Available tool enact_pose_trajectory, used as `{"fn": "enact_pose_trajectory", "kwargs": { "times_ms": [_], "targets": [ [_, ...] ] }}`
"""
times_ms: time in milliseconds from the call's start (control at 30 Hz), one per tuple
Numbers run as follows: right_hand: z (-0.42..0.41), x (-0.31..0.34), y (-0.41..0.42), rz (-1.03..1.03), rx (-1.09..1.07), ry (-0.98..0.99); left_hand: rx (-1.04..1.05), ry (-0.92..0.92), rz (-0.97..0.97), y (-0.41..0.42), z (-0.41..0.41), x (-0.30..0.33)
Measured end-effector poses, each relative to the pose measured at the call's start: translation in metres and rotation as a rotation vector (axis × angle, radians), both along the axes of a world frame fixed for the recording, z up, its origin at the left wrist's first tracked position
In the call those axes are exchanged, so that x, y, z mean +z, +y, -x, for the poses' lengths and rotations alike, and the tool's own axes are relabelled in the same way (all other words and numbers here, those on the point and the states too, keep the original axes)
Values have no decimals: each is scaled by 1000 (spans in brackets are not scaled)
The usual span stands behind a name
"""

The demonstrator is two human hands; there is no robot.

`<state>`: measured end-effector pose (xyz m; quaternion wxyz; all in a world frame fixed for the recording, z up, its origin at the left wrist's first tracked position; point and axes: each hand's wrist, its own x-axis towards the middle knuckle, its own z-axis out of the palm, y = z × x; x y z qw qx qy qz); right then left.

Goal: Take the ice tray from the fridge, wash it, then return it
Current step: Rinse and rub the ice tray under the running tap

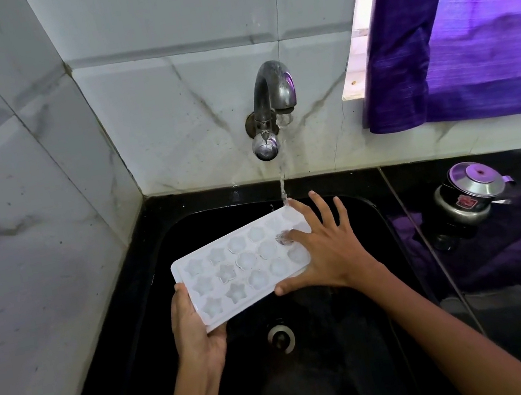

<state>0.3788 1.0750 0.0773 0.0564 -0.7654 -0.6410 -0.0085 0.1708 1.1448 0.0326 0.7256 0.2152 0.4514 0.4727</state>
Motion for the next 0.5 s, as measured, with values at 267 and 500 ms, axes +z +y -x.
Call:
{"fn": "enact_pose_trajectory", "kwargs": {
  "times_ms": [267,500],
  "targets": [
    [-2,-3,-2,34,17,55,8,-8,16,-7,0,2],
    [-1,-9,-5,1,-17,108,30,2,20,-8,-2,2]
  ]
}}
